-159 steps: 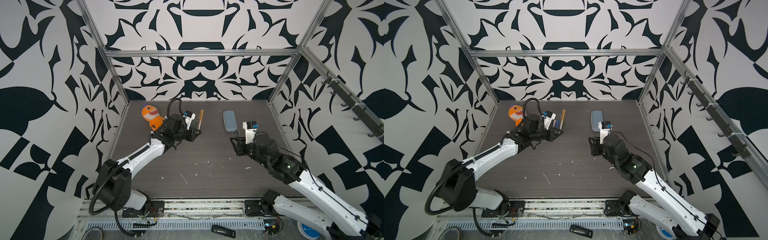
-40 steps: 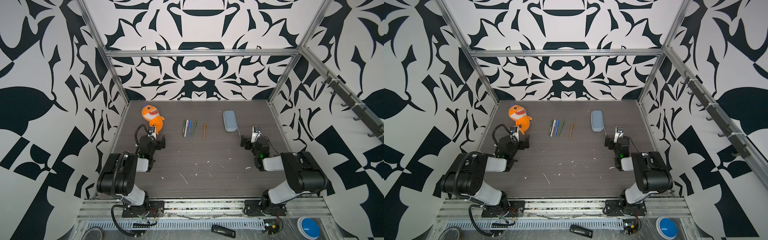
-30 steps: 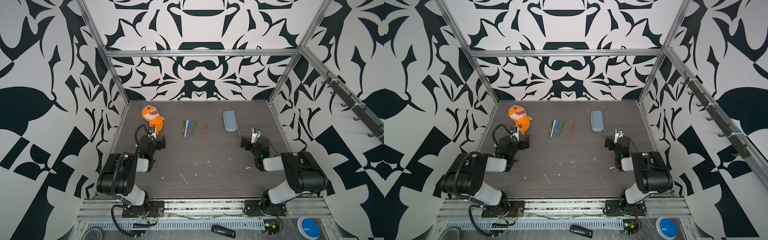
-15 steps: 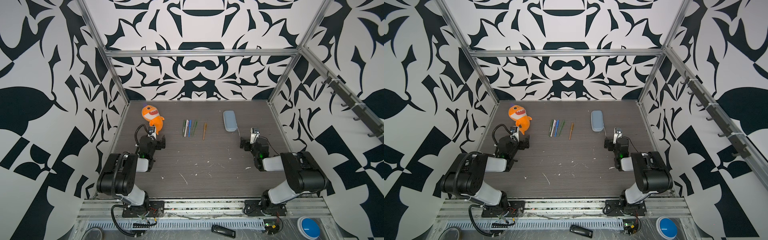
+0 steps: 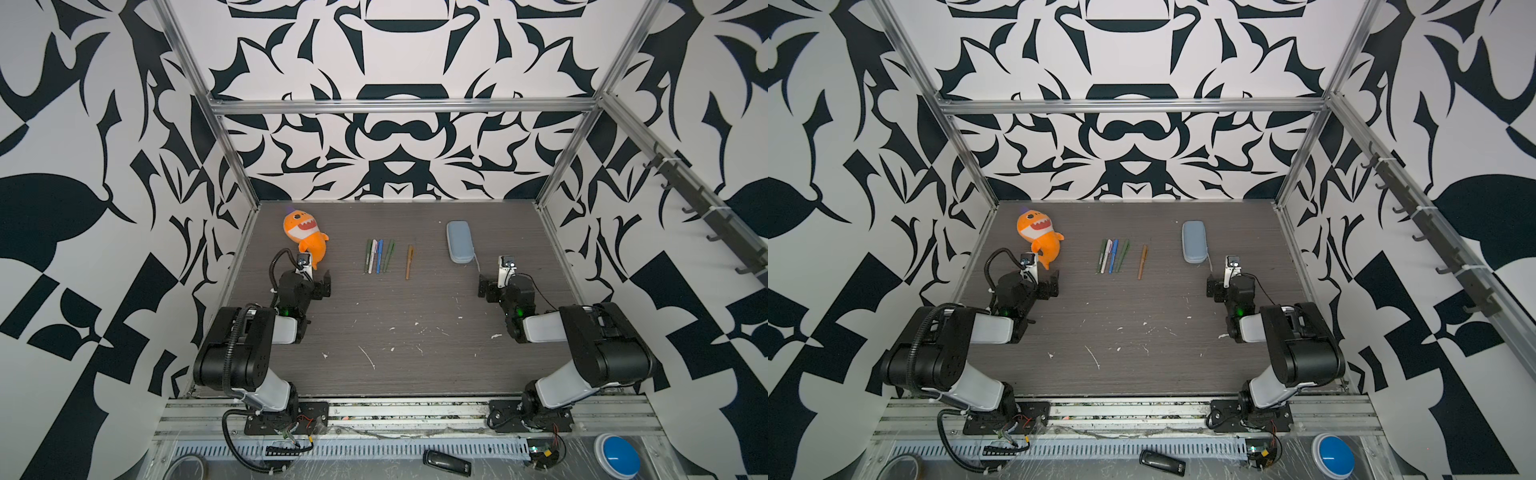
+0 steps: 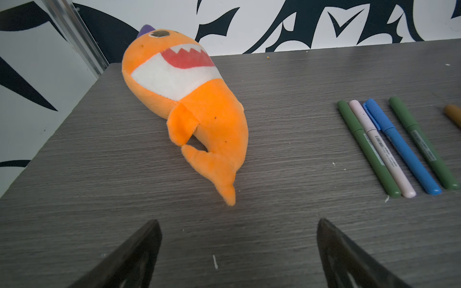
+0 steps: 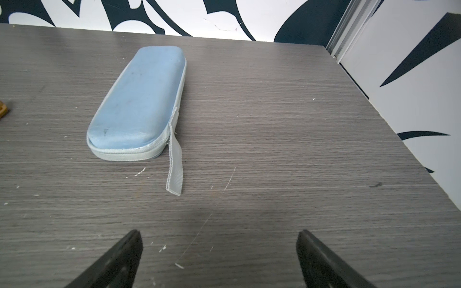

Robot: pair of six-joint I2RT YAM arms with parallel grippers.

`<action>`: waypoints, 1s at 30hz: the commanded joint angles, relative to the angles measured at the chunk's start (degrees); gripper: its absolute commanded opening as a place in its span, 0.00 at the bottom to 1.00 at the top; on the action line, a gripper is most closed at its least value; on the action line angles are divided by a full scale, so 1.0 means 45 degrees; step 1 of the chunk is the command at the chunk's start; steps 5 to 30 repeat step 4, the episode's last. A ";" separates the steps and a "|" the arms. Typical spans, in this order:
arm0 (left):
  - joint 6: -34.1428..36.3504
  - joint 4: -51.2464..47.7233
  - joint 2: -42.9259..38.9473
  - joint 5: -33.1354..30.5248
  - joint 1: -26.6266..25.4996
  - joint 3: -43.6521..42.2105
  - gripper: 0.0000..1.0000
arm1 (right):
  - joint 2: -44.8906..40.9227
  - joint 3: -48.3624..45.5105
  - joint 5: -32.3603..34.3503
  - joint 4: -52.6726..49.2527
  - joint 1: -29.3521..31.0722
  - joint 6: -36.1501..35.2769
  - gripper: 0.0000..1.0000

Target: Insert the pens into the pen caps

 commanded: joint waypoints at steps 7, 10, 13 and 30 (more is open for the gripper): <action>-0.0027 -0.0003 0.0011 0.0094 0.0041 0.0134 0.99 | -0.0097 0.0137 0.0431 0.0472 0.0088 -0.0127 1.00; -0.0027 -0.0003 0.0011 0.0094 0.0041 0.0134 0.99 | -0.0097 0.0137 0.0431 0.0472 0.0088 -0.0127 1.00; -0.0027 -0.0003 0.0011 0.0094 0.0041 0.0134 0.99 | -0.0097 0.0137 0.0431 0.0472 0.0088 -0.0127 1.00; -0.0027 -0.0003 0.0011 0.0094 0.0041 0.0134 0.99 | -0.0097 0.0137 0.0431 0.0472 0.0088 -0.0127 1.00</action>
